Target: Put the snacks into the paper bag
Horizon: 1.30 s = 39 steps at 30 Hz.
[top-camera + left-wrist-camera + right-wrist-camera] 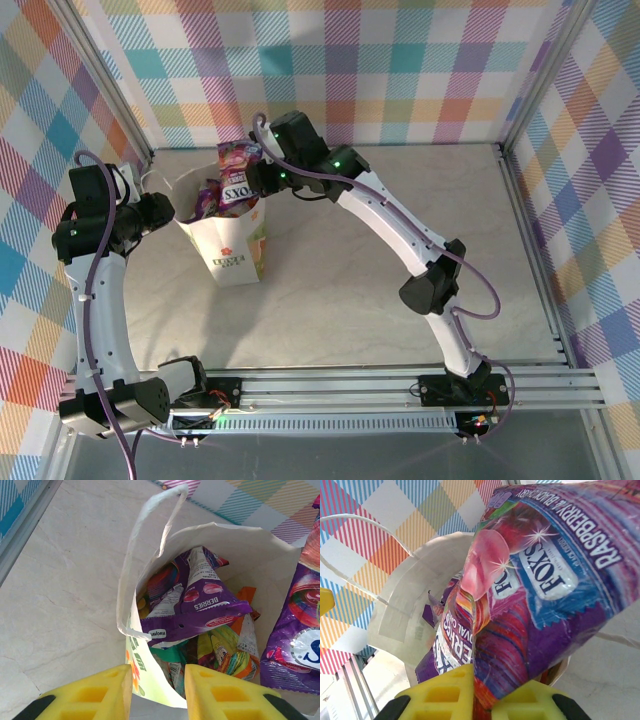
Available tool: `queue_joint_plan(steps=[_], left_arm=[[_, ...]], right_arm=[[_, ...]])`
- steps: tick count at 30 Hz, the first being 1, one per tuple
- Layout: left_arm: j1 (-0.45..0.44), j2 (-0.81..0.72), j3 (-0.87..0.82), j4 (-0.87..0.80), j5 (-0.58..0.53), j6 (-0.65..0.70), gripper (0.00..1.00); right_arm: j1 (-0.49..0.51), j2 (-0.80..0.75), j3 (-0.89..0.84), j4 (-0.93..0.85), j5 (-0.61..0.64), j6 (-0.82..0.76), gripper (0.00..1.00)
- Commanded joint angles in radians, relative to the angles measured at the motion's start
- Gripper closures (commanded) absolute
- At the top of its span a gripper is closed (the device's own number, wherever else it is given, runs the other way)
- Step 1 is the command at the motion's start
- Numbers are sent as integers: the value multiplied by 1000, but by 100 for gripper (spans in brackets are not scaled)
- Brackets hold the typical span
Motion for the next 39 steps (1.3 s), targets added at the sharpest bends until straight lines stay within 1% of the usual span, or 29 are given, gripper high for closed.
queue_joint_plan(steps=[1,5,8,10,15,18,24,30,34,39], left_arm=[[0,-6,-17,20,2,-8,67],[0,-3,-15,21,7,-9,67],[-1,2,-13,23,10,-10,67],[0,3,-16,23,11,-10,67],[-1,3,-19,23,8,-12,67],[0,5,-17,24,10,-13,67],[0,6,-21,25,10,-13,67],[-1,6,-25,21,10,-12,66],[0,4,-25,21,11,-12,66],[-1,4,-24,21,14,-12,66]], right_arm=[[10,19,47,23,-8,-25,87],[12,41,70,-14,3,-31,86],[12,44,73,-29,17,-30,83],[12,44,73,-31,15,-27,78],[15,38,73,-36,-1,-29,77],[19,38,72,-33,-9,-35,79],[44,33,75,-4,-12,-79,88],[81,20,76,10,-27,-138,90],[95,13,75,-7,9,-160,90],[94,13,76,-47,101,-173,90]])
